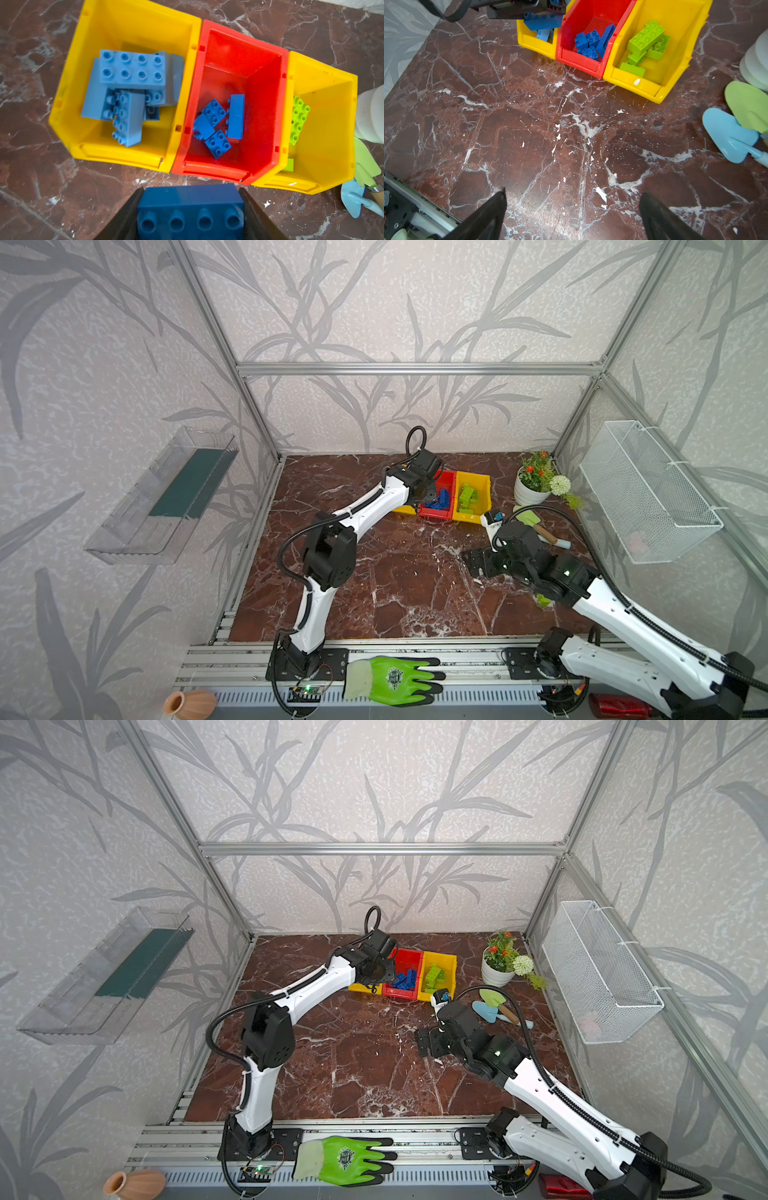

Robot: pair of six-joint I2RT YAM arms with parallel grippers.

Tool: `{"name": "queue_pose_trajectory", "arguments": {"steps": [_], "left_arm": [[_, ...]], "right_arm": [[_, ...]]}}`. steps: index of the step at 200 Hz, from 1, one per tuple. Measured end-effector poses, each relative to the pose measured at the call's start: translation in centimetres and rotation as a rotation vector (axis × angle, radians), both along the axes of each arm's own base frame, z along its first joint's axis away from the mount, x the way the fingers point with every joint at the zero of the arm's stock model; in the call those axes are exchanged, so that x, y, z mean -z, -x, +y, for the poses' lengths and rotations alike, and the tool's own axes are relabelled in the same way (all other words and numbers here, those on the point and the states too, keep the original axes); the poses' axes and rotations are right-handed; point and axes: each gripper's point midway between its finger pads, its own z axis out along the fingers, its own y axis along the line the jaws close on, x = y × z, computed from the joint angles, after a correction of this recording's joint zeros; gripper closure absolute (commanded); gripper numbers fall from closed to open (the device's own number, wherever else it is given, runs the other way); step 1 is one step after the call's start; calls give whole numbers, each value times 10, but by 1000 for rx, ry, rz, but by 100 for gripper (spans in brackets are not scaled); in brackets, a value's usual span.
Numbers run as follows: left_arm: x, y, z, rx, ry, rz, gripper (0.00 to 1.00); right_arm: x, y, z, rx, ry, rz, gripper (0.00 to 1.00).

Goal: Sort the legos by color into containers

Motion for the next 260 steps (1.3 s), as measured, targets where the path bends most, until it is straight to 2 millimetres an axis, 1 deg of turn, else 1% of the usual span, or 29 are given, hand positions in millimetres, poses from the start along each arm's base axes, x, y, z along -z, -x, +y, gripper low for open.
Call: {"name": "queue_pose_trajectory", "arguments": {"steps": [26,46,60,70,81,93,102,109,119,127,154,165,180,189,206,218,229,244,260], "left_arm": [[1,-29,-26,42,6,-18,77],[4,-45,-41,74,26,-30,74],[11,-51,-47,93,40,-24,66],[19,-52,-47,97,41,-11,61],[27,-52,-46,98,40,6,53],[34,-53,-44,97,38,20,32],[37,-54,-43,97,38,26,22],[37,-55,-42,101,39,27,16],[36,-56,-43,111,52,27,10],[35,-56,-45,119,58,25,2],[29,-53,-54,172,98,29,1],[22,-50,-56,192,107,24,1],[9,-43,-57,218,115,16,1],[-2,-35,-55,234,115,9,1],[-27,-15,-48,257,117,-17,1],[-46,2,-37,270,115,-49,1],[-61,21,-20,271,106,-86,1],[-75,48,7,262,74,-144,1],[-80,72,43,216,13,-202,1]], "right_arm": [[2,-2,-11,35,0,9,1],[5,-4,-17,55,1,21,1],[6,-6,-19,64,0,29,1],[7,-7,-21,72,3,34,1],[9,-9,-23,78,6,42,1],[12,-10,-25,87,15,53,1],[13,-11,-26,91,19,61,1],[13,-12,-27,93,21,66,1],[13,-14,-27,96,23,70,1],[11,-15,-27,96,23,69,1],[5,-20,-25,96,21,60,1],[2,-20,-25,92,21,54,1],[-1,-21,-24,90,19,45,1],[-2,-21,-25,88,19,40,1],[-5,-21,-27,90,19,27,1],[-7,-23,-31,100,32,13,1],[-8,-25,-36,114,50,-4,1],[-7,-30,-43,133,79,-33,1],[-2,-33,-51,155,121,-46,1]]}}
